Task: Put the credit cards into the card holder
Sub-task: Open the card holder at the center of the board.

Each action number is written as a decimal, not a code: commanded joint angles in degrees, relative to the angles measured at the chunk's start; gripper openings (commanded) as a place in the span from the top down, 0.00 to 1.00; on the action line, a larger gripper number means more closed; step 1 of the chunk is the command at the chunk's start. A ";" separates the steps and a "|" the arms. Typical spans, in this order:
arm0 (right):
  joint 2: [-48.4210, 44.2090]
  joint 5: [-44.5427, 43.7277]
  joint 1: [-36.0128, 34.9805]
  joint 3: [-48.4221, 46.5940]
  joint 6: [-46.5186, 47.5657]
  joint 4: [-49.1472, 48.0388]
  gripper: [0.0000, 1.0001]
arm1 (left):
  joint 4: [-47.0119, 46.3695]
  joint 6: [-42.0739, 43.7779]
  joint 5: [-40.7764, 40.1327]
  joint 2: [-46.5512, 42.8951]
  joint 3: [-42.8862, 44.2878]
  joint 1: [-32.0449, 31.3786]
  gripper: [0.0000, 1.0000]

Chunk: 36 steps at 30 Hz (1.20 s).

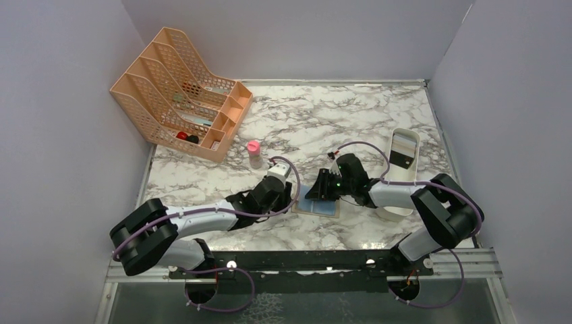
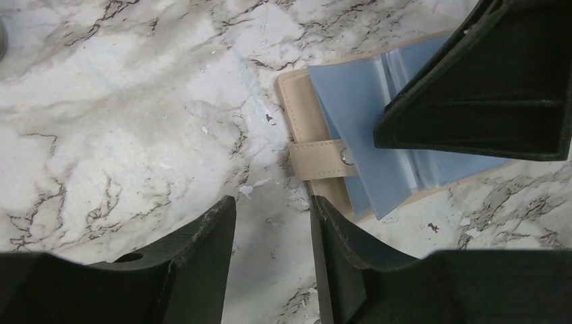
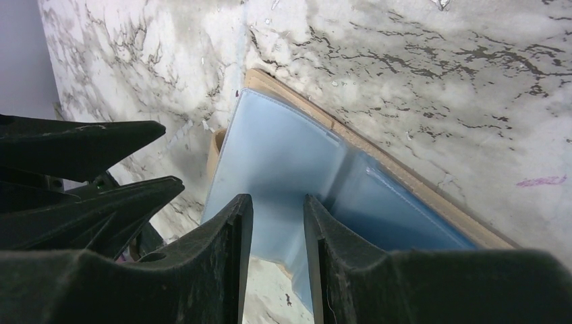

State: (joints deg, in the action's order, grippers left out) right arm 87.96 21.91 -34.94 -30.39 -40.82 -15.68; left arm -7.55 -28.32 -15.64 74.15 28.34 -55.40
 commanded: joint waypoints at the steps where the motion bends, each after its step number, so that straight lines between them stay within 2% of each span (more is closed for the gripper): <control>1: -0.06 0.58 -0.39 1.54 1.18 1.38 0.60 | -0.01 7.91 1.68 2.19 2.45 -0.79 0.52; 9: -0.41 0.76 -0.39 1.06 1.96 1.92 0.60 | -0.80 8.72 1.39 7.14 4.76 -2.03 0.50; 15: 0.18 1.03 -0.39 0.86 2.49 2.06 0.60 | -0.74 8.20 -2.02 9.82 6.63 -2.57 0.49; 26: 1.53 1.19 -0.39 1.76 3.20 1.22 0.60 | -1.56 1.75 -10.42 6.81 4.53 -2.70 0.49; 33: 1.35 0.72 -0.39 1.49 3.59 1.99 0.60 | 1.00 -3.68 -13.21 4.98 3.42 -2.70 0.49; 36: 0.70 -0.22 -0.48 0.78 3.65 3.43 0.61 | -0.10 -5.46 -11.82 3.38 2.21 -2.70 0.49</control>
State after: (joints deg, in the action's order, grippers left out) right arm 88.03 23.16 -34.92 -29.98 -38.87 -16.80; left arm -7.16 -29.23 -25.65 80.60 32.38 -57.89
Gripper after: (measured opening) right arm 0.394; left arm 0.512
